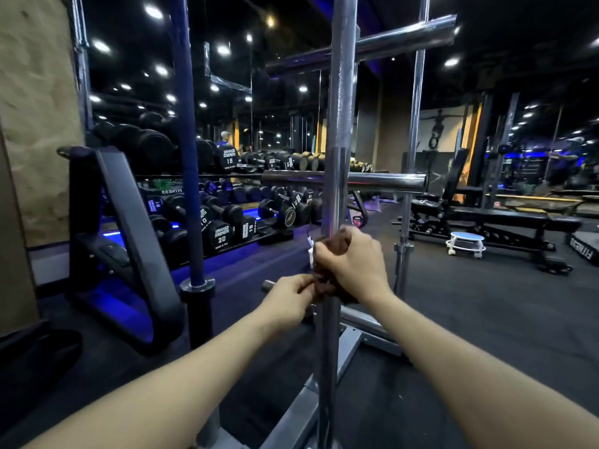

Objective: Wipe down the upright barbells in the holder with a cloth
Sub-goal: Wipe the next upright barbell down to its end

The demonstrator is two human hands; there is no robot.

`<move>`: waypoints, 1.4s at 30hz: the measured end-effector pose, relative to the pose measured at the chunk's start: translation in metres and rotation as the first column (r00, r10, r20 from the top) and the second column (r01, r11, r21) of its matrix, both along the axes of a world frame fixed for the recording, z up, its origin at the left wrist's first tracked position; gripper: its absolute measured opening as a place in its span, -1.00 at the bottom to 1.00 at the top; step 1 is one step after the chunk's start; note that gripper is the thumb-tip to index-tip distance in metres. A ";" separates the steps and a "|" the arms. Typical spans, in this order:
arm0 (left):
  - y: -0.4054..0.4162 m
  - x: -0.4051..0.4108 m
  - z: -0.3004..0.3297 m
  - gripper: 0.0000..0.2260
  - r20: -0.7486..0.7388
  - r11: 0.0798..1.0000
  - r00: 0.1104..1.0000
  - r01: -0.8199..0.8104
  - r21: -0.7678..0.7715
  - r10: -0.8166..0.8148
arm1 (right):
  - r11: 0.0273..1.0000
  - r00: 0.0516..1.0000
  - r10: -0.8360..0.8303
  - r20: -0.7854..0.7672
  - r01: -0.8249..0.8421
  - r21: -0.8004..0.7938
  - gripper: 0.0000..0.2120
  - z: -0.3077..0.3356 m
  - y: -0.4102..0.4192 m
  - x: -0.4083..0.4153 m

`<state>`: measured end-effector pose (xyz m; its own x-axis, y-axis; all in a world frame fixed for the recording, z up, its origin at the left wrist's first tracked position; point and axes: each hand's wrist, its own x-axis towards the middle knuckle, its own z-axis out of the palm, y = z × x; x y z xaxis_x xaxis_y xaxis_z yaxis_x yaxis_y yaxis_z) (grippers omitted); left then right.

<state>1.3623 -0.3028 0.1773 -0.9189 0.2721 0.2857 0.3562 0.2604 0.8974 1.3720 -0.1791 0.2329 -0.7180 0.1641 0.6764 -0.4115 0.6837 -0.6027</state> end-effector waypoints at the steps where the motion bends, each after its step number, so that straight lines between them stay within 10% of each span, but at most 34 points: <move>1: 0.000 0.002 -0.003 -0.78 0.017 1.000 1.000 0.003 0.019 -0.003 | 1.000 1.000 -0.011 0.019 0.010 0.010 -0.66 -0.008 0.001 0.002; 42: -0.001 0.024 -0.040 -0.81 0.117 1.000 0.993 -0.027 -0.004 0.027 | 0.993 0.997 -0.073 0.007 0.072 0.093 -0.75 -0.009 0.002 0.010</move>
